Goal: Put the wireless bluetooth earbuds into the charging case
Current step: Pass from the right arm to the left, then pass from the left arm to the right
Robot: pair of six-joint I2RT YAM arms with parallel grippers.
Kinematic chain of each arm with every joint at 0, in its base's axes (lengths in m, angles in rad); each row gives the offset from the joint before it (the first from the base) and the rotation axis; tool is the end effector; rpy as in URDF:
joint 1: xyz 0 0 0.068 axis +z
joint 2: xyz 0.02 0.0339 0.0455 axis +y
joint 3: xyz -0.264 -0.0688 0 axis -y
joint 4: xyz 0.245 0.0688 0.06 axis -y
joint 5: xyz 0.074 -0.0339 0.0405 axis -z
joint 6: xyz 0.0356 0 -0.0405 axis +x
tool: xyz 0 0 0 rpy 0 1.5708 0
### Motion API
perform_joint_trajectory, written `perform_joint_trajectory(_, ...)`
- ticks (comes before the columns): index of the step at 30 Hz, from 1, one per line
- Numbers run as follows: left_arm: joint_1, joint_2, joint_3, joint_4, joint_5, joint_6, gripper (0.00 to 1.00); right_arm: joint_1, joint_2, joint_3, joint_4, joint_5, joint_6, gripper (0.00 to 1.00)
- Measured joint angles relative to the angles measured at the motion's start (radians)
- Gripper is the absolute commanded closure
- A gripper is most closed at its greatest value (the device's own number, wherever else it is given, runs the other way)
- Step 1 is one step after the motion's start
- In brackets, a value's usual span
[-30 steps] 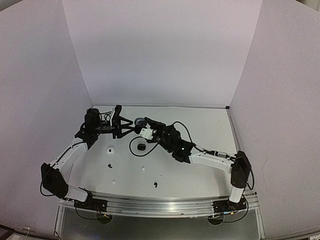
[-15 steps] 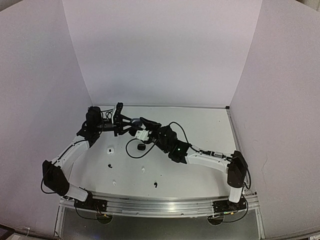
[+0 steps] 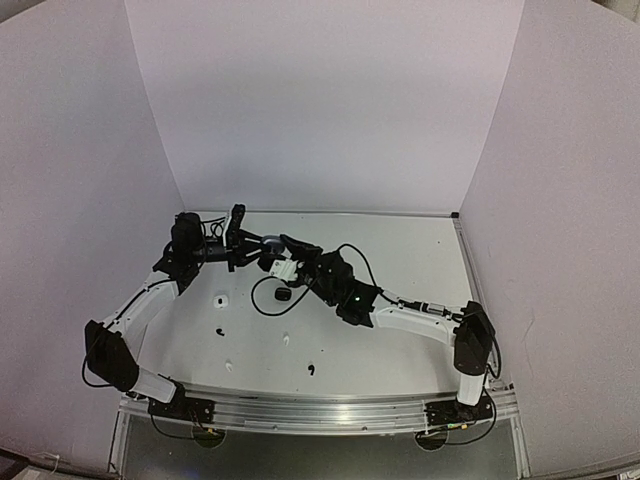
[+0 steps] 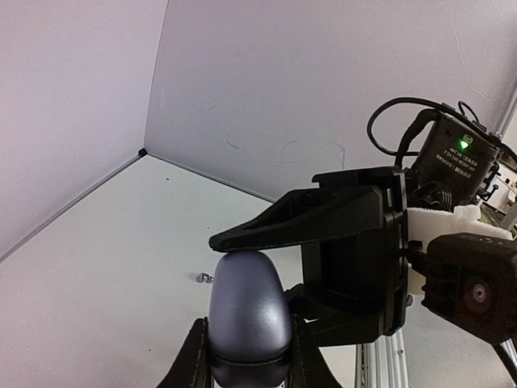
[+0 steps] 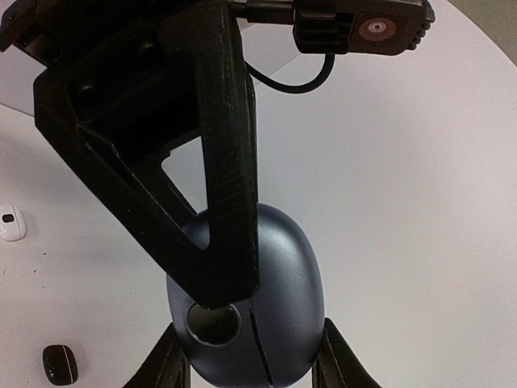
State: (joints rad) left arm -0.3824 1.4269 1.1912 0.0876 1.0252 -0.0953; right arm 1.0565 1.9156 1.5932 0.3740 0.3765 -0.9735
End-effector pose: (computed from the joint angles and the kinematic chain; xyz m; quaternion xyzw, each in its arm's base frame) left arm 0.2910 -0.1498 0.3623 0.4113 0.6075 -0.4956 0.4649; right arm 0.2414 0.4007 0.3468 -0.5030 0.4722 -0.0992 0.7170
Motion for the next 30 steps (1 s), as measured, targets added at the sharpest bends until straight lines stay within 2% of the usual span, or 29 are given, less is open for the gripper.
perform_joint_trajectory(3,0.000,0.000,0.000,0.000,0.005,0.007,1.00,0.000,0.000,0.000,-0.007,-0.006,0.028,0.24)
perform_joint_trajectory(5,-0.001,0.000,0.000,-0.004,0.019,0.028,1.00,-0.003,-0.004,0.007,-0.055,-0.027,0.068,0.14)
perform_joint_trajectory(8,-0.001,0.000,0.000,-0.023,0.044,0.082,1.00,-0.025,-0.021,0.032,-0.211,-0.139,0.198,0.10)
perform_joint_trajectory(11,-0.001,0.000,0.009,-0.090,0.078,0.178,1.00,-0.066,-0.053,0.063,-0.372,-0.284,0.332,0.14)
perform_joint_trajectory(17,0.000,0.002,0.083,-0.298,0.143,0.420,1.00,-0.168,-0.116,0.133,-0.581,-0.569,0.555,0.37)
perform_joint_trajectory(22,-0.002,0.005,0.111,-0.371,0.172,0.513,1.00,-0.177,-0.117,0.178,-0.677,-0.711,0.645,0.39)
perform_joint_trajectory(25,-0.005,0.014,0.112,-0.389,0.178,0.531,1.00,-0.171,-0.087,0.234,-0.720,-0.779,0.681,0.40)
perform_joint_trajectory(30,-0.011,0.025,0.112,-0.404,0.178,0.541,1.00,-0.168,-0.021,0.309,-0.751,-0.838,0.718,0.47)
